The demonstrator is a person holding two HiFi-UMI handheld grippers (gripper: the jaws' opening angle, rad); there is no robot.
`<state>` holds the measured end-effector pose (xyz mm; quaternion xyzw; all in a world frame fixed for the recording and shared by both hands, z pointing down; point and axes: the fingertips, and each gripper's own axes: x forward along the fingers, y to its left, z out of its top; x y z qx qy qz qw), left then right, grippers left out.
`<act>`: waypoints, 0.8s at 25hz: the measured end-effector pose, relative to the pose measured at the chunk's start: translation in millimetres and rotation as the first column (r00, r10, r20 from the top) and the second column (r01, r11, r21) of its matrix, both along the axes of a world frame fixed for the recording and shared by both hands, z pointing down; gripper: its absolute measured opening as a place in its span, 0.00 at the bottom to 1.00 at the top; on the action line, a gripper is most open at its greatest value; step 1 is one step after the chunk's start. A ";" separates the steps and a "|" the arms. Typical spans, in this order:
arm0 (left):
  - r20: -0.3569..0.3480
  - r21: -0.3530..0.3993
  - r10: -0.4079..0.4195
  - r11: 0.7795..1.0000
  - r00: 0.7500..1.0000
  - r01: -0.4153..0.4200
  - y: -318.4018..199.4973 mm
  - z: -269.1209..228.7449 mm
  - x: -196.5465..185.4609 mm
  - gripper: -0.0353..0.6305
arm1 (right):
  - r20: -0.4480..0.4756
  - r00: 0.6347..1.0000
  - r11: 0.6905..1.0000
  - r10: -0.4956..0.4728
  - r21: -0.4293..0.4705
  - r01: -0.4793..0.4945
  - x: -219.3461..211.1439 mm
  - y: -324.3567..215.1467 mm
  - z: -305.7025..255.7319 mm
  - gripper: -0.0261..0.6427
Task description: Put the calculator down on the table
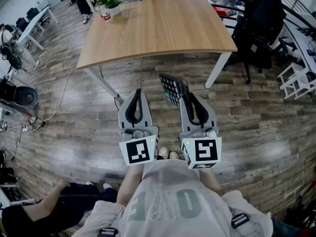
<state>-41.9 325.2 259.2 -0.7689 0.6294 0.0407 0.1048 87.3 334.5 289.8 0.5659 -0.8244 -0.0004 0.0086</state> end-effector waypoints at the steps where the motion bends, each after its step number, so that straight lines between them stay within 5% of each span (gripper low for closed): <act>1: 0.002 0.005 0.000 1.000 1.000 0.000 -1.5 -1.2 -3.1 0.07 | -0.001 1.000 1.000 0.002 -0.001 -0.002 -1.9 -1.4 0.2 0.18; 10: -0.015 0.000 -0.019 1.000 1.000 0.019 -7.1 4.2 -37.9 0.07 | 0.073 0.997 1.000 0.001 -0.022 0.001 -19.6 -8.8 2.8 0.18; 20: -0.034 0.012 -0.016 1.000 0.999 0.017 -17.1 3.6 -69.9 0.07 | 0.051 0.999 1.000 0.018 -0.020 -0.017 -40.1 -18.8 0.0 0.18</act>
